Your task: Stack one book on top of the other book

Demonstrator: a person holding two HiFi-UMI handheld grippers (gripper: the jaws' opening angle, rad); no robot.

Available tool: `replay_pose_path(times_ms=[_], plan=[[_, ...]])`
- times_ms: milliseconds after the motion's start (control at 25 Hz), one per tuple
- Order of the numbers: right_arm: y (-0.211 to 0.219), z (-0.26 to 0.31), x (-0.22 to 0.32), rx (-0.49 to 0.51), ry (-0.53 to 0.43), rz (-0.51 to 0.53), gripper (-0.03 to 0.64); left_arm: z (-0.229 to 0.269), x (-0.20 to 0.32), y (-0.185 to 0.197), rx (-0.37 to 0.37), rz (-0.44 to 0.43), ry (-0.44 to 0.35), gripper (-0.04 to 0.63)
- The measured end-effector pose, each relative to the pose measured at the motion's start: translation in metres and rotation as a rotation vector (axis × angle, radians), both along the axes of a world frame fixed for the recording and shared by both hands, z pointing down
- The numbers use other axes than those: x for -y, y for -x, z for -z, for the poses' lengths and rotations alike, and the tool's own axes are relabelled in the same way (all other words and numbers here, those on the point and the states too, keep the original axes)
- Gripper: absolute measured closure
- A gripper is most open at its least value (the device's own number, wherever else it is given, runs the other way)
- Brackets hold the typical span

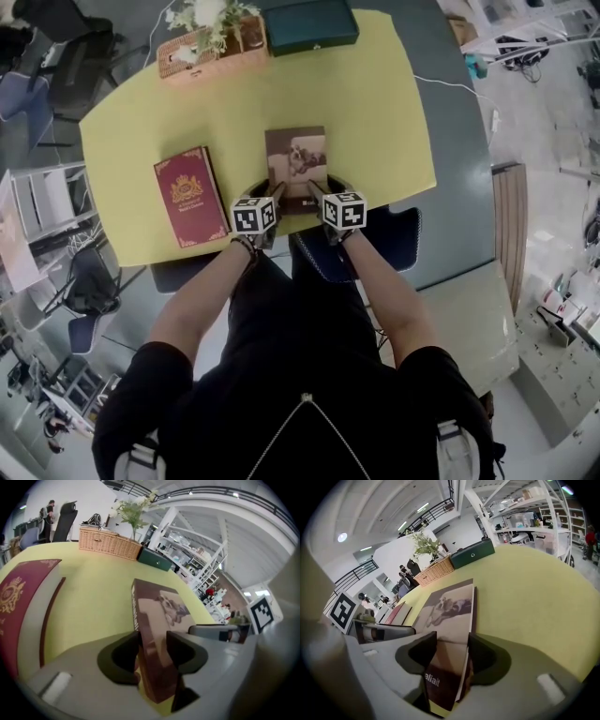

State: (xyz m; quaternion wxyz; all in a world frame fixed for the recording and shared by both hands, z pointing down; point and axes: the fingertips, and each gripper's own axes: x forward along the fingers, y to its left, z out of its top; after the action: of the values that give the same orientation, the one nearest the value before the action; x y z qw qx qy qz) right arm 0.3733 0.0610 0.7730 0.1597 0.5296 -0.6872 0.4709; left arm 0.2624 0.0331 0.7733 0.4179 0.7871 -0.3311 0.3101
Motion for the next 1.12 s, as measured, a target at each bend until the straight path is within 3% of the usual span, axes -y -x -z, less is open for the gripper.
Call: replay_pose_path(times_ms=[320,560,1120], plan=[[0.005,0.031,-0.001,-0.034,-0.024,-0.046,0.403,0.027,0.000,0.004,-0.027,0.008,-0.013,0.393],[0.030,0.070,-0.007,-0.029,-0.038,-0.075,0.403,0.067,-0.002,0.027,-0.039,-0.019,-0.047,0.394],[0.166,0.165,0.012,-0.059,-0.124,0.031,0.403,0.161,0.007,0.168,-0.087,0.147,-0.094,0.396]])
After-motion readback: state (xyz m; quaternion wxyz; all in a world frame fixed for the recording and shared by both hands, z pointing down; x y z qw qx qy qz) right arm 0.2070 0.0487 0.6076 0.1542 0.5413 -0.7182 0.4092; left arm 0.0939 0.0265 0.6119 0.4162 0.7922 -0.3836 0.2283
